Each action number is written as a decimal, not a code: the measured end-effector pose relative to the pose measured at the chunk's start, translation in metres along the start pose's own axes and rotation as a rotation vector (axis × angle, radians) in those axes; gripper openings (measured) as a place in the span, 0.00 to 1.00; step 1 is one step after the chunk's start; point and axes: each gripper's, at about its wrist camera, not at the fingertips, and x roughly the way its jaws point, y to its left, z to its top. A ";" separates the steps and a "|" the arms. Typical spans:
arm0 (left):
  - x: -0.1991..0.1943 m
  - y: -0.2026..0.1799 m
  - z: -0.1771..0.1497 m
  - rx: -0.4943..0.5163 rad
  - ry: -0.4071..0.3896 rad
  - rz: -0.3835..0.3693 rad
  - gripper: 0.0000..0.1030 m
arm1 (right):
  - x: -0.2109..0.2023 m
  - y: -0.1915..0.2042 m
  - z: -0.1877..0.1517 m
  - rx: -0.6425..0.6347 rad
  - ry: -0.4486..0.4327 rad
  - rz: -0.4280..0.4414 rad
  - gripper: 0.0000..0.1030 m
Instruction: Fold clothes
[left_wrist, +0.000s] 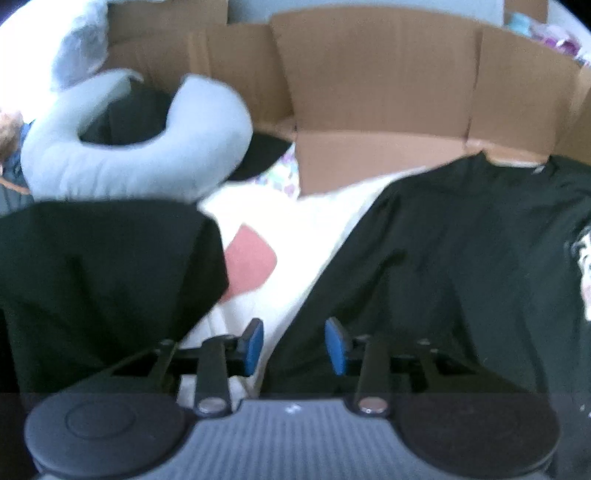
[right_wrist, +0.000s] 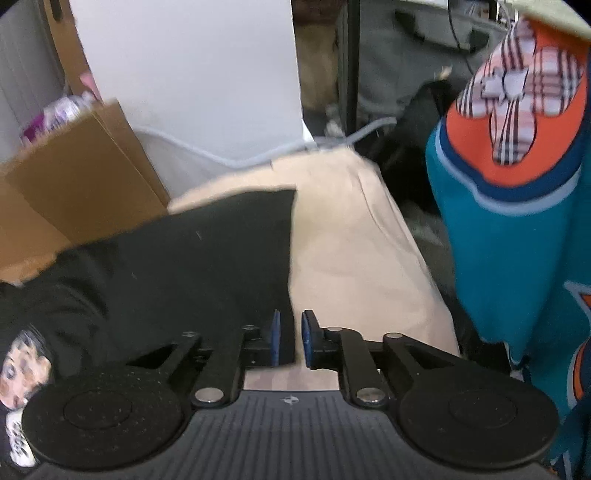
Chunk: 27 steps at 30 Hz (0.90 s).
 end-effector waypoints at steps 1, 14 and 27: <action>0.006 0.000 -0.003 -0.008 0.016 0.009 0.31 | -0.004 0.002 0.001 0.000 -0.018 0.011 0.15; 0.033 0.017 -0.021 -0.167 -0.019 0.086 0.21 | -0.008 0.059 0.005 -0.110 -0.061 0.119 0.21; 0.048 -0.002 -0.046 -0.063 0.066 0.099 0.44 | 0.005 0.089 -0.007 -0.165 -0.013 0.163 0.21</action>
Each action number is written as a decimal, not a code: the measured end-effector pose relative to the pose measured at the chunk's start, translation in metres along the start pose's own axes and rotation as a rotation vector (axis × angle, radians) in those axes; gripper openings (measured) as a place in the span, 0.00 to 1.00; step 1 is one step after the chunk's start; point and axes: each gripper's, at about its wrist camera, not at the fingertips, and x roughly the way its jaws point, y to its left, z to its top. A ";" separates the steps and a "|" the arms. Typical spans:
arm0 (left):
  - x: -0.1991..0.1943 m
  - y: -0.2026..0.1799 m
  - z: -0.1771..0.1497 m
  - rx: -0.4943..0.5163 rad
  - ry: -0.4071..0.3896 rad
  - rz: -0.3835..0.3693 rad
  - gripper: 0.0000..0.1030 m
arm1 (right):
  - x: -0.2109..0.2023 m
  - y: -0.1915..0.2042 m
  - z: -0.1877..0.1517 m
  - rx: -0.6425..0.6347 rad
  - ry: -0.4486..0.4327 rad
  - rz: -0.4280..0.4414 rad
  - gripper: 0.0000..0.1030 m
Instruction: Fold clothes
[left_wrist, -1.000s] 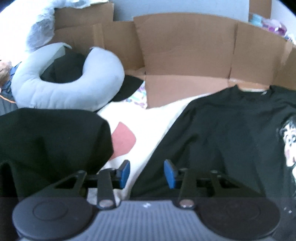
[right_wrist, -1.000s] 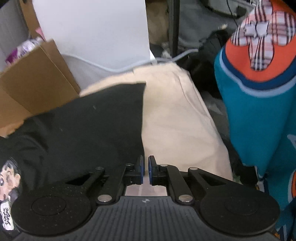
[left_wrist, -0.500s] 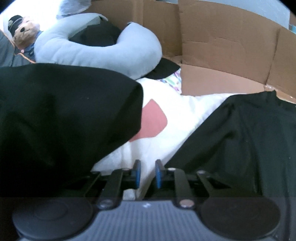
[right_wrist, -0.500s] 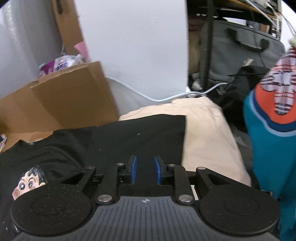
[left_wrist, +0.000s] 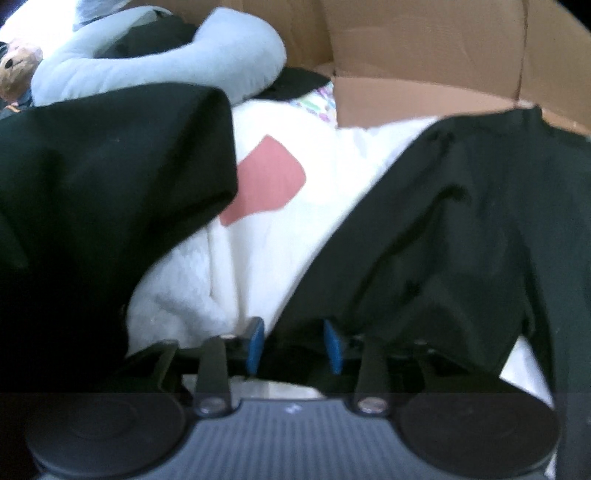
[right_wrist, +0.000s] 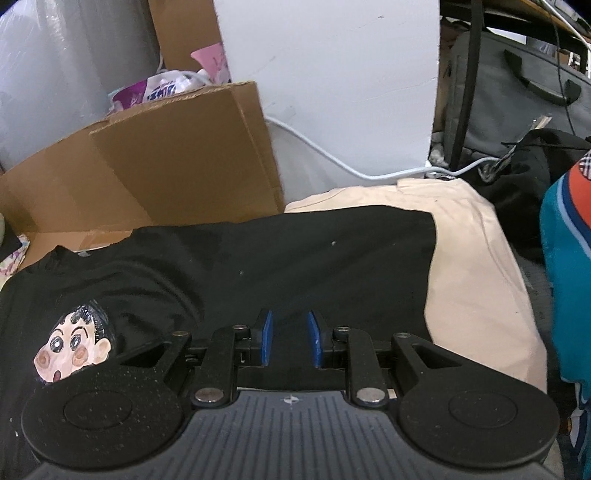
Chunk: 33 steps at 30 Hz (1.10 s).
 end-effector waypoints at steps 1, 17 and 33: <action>0.003 -0.002 -0.001 0.008 0.016 -0.005 0.48 | 0.001 0.002 0.000 -0.002 0.002 0.004 0.21; -0.104 -0.012 0.044 0.082 -0.098 -0.083 0.04 | 0.004 0.038 -0.003 -0.069 0.003 0.087 0.21; -0.067 0.017 0.101 0.164 0.053 0.025 0.04 | 0.011 0.071 -0.005 -0.133 0.040 0.180 0.21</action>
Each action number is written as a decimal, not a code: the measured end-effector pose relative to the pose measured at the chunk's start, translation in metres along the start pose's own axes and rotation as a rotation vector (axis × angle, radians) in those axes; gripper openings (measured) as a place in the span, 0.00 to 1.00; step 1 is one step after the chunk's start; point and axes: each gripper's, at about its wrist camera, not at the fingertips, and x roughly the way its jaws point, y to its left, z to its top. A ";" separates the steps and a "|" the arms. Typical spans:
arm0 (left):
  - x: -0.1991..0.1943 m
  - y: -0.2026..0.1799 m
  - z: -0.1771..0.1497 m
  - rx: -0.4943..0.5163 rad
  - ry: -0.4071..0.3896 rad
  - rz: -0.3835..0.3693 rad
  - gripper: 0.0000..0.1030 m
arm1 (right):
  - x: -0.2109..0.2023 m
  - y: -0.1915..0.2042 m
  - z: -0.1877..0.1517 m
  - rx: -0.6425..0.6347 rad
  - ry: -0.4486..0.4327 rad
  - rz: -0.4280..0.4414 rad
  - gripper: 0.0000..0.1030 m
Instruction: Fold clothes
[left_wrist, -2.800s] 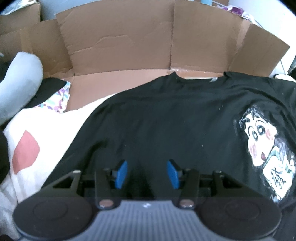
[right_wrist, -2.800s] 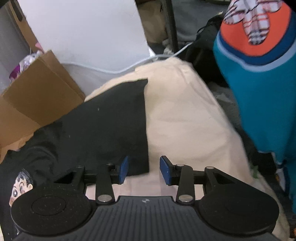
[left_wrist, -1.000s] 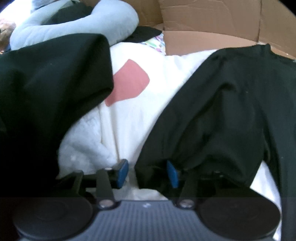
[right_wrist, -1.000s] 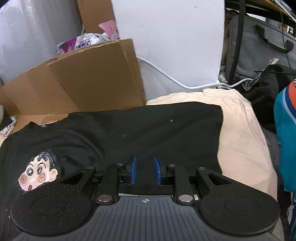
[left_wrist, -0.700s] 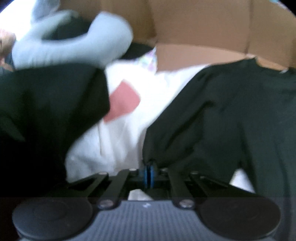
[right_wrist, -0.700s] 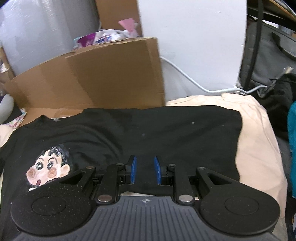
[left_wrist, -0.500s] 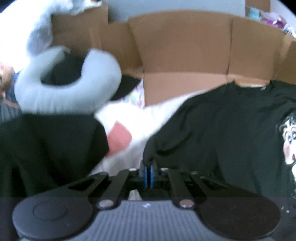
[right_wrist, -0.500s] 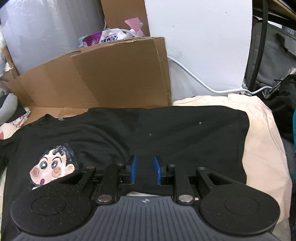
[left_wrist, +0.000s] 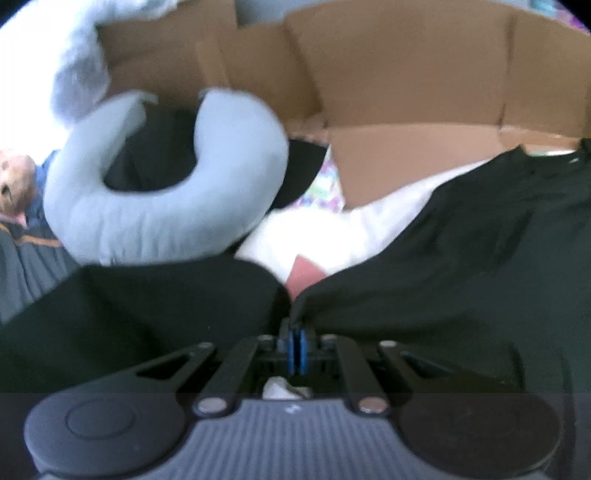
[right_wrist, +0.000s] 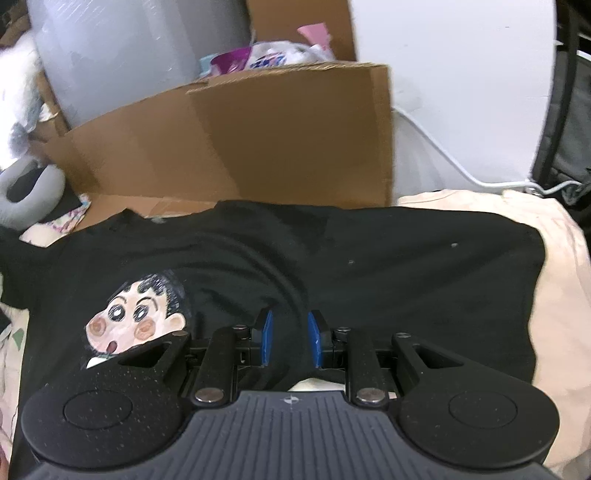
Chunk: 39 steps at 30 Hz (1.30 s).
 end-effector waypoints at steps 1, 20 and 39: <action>0.007 0.001 -0.002 0.008 0.015 0.008 0.04 | 0.003 0.004 0.001 -0.012 0.007 0.007 0.21; -0.015 0.003 -0.037 -0.153 -0.108 -0.110 0.41 | 0.090 0.175 0.067 -0.382 0.143 0.293 0.26; 0.022 -0.027 -0.104 -0.380 -0.219 -0.034 0.40 | 0.153 0.313 0.056 -0.420 0.127 0.488 0.35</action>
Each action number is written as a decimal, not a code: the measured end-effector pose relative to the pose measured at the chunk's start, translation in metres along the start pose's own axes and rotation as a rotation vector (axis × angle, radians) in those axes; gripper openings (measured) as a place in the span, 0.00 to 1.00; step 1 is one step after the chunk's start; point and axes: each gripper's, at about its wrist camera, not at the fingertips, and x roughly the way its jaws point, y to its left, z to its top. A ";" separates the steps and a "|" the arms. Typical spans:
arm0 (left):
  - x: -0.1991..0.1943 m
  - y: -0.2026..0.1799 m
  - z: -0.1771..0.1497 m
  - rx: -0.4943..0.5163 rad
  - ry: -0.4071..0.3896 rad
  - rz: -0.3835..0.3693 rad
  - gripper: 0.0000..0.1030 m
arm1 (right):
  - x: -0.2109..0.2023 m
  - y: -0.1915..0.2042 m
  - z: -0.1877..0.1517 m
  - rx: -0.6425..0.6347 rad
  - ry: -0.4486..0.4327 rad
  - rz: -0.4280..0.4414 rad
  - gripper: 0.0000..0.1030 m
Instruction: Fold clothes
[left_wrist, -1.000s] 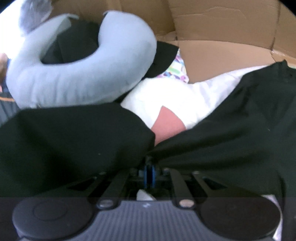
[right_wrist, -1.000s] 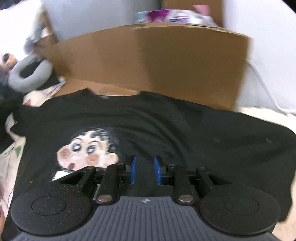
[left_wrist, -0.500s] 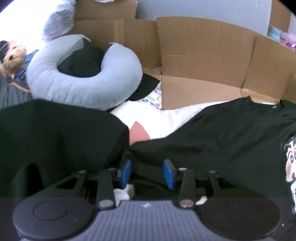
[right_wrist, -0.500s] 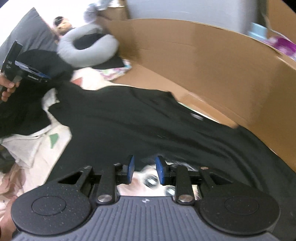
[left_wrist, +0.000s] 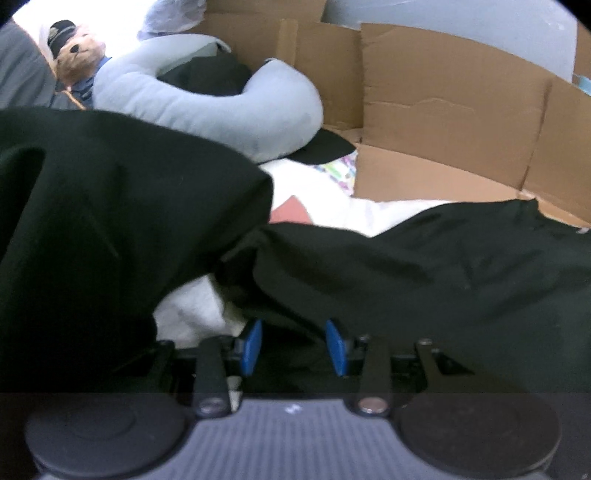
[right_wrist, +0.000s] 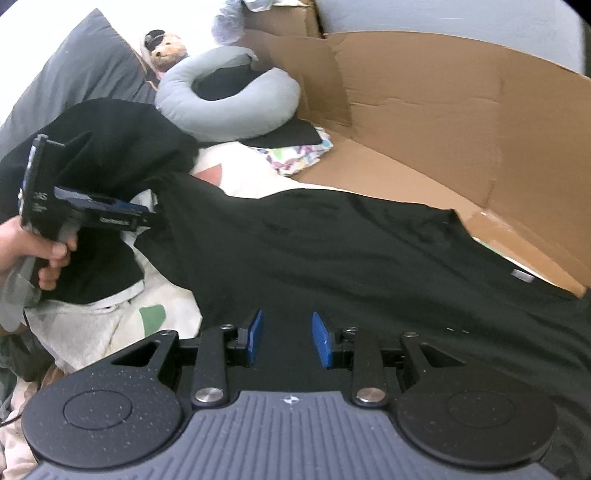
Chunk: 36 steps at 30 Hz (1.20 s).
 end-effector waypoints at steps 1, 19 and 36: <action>0.002 0.000 -0.002 0.009 -0.001 0.005 0.40 | 0.004 0.003 -0.001 -0.003 -0.004 0.006 0.35; 0.013 0.005 -0.015 0.123 0.043 0.040 0.08 | 0.031 0.015 -0.013 0.008 0.012 0.056 0.35; -0.047 0.004 -0.018 0.160 0.009 -0.020 0.04 | 0.066 0.024 -0.004 0.019 0.053 0.063 0.35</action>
